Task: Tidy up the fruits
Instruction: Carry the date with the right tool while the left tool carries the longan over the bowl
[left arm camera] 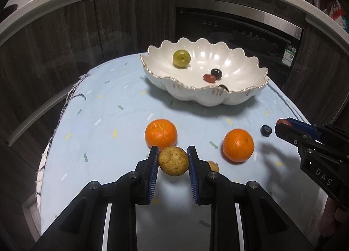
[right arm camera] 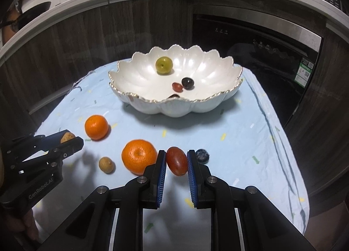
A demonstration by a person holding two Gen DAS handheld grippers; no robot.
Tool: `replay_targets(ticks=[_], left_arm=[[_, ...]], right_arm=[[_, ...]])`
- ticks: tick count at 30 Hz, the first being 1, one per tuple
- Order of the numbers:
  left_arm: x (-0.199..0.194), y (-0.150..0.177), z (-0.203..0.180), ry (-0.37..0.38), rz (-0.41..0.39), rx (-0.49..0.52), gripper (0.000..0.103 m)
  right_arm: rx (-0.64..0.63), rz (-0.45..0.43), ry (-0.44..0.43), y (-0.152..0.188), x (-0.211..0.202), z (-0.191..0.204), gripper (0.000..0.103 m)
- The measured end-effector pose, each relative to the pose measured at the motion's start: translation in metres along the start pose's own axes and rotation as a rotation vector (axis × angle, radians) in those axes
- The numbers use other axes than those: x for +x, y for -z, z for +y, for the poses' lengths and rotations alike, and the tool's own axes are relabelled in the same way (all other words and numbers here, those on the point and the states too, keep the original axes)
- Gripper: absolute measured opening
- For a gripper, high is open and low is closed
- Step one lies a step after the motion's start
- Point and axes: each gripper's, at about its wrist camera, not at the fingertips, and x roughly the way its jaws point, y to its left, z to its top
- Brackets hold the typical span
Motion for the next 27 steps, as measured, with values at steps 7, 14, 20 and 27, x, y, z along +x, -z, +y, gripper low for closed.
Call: replay_targets(ticks=[7, 14, 20, 27], left_arm=[[-0.004, -0.015, -0.003, 0.005, -0.028, 0.001, 0.027], [-0.008, -0.030, -0.003, 0.007, -0.056, 0.006, 0.027], [-0.010, -0.043, -0.005, 0.015, -0.077, 0.016, 0.027], [-0.006, -0.057, -0.007, 0.023, -0.084, 0.023, 0.027]], right_arm=[[0.017, -0.025, 0.012, -0.011, -0.006, -0.005, 0.021], [0.028, -0.052, 0.025, -0.025, -0.011, -0.010, 0.021], [0.042, -0.071, 0.037, -0.035, -0.013, -0.017, 0.021], [0.058, -0.086, 0.049, -0.045, -0.013, -0.023, 0.021]])
